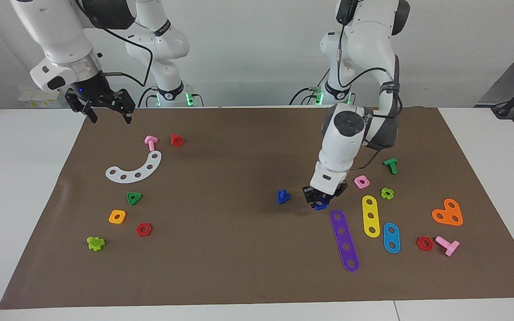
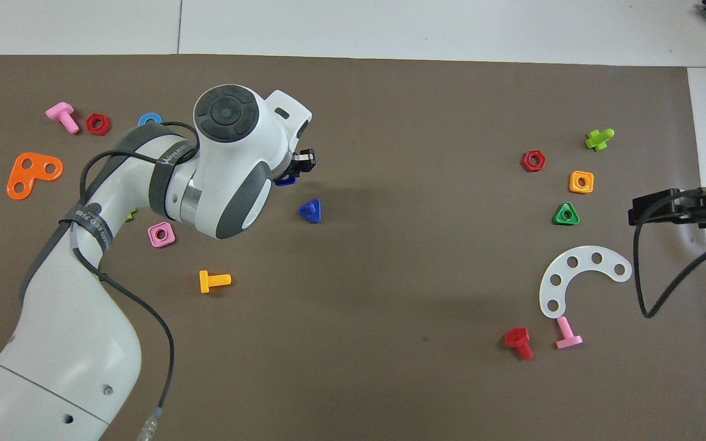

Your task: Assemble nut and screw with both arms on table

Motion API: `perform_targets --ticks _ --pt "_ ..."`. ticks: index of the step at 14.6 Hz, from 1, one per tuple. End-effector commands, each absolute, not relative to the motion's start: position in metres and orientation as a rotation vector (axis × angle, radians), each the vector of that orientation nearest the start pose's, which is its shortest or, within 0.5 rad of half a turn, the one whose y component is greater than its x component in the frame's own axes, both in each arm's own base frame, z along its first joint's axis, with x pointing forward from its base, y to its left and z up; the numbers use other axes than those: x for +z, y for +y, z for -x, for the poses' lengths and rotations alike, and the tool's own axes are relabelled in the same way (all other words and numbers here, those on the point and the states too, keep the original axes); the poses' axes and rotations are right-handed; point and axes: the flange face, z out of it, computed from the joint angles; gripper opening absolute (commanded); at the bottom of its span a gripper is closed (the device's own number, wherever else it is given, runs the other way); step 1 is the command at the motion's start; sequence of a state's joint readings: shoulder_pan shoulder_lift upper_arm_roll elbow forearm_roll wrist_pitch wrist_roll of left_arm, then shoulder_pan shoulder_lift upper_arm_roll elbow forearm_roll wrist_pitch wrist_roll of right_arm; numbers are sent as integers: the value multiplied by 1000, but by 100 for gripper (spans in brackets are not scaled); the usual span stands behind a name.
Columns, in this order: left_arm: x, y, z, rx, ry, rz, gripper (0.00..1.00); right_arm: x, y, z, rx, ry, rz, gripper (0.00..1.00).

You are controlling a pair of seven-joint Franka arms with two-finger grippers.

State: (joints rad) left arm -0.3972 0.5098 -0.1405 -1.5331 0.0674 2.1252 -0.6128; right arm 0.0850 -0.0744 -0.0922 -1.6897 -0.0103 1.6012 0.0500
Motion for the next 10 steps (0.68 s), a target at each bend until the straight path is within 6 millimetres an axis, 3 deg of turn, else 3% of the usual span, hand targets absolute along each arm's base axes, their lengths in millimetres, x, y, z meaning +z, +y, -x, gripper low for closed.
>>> perform_targets --ticks 1,3,10 --pt "371 -360 -607 -71 -83 3197 29 613 -8 -531 5 110 3148 100" --pt "364 -368 -596 -24 -54 3179 29 613 -7 -532 -5 105 3148 100" --pt "354 -364 -585 68 -45 3138 29 613 -8 -533 -14 107 3148 100"
